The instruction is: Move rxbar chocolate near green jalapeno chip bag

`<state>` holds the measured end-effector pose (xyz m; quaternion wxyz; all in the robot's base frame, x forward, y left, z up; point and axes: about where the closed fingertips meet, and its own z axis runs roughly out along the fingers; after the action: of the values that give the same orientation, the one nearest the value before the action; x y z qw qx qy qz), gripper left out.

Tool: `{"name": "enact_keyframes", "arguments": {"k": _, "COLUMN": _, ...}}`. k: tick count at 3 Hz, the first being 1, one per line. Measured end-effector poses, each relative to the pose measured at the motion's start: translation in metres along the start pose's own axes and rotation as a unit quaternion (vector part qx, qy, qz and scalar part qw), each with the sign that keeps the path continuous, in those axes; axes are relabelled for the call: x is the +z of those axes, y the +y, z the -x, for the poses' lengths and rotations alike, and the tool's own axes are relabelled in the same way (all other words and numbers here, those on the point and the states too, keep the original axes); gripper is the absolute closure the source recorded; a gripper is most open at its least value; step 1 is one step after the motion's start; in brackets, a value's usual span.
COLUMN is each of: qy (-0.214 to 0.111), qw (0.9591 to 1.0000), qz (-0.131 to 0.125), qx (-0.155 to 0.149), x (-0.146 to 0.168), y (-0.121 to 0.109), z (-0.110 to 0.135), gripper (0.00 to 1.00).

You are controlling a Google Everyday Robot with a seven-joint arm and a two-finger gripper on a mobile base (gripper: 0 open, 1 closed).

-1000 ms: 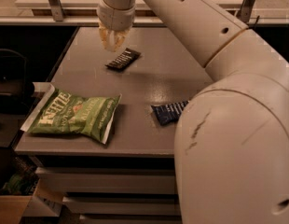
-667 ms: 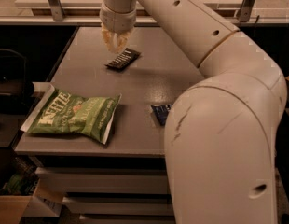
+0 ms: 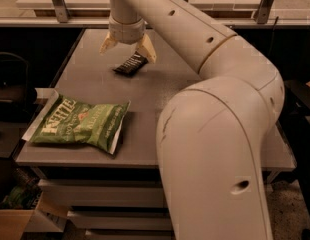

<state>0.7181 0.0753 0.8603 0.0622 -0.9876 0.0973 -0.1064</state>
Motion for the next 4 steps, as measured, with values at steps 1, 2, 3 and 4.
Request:
{"name": "enact_keyframes", "arguments": {"k": 1, "qy": -0.004, "qw": 0.9997, "qz": 0.025, "qx": 0.0, "x": 0.015, "y": 0.005, "z": -0.002, "gripper": 0.0}}
{"name": "enact_keyframes", "arguments": {"k": 2, "qy": -0.014, "qw": 0.9993, "qz": 0.033, "qx": 0.005, "x": 0.028, "y": 0.01, "z": -0.003, "gripper": 0.0}}
{"name": "enact_keyframes", "arguments": {"k": 3, "qy": -0.022, "qw": 0.9991, "qz": 0.035, "qx": 0.011, "x": 0.037, "y": 0.013, "z": -0.003, "gripper": 0.16}}
{"name": "enact_keyframes", "arguments": {"k": 4, "qy": -0.027, "qw": 0.9989, "qz": 0.035, "qx": 0.013, "x": 0.04, "y": 0.015, "z": -0.004, "gripper": 0.39}}
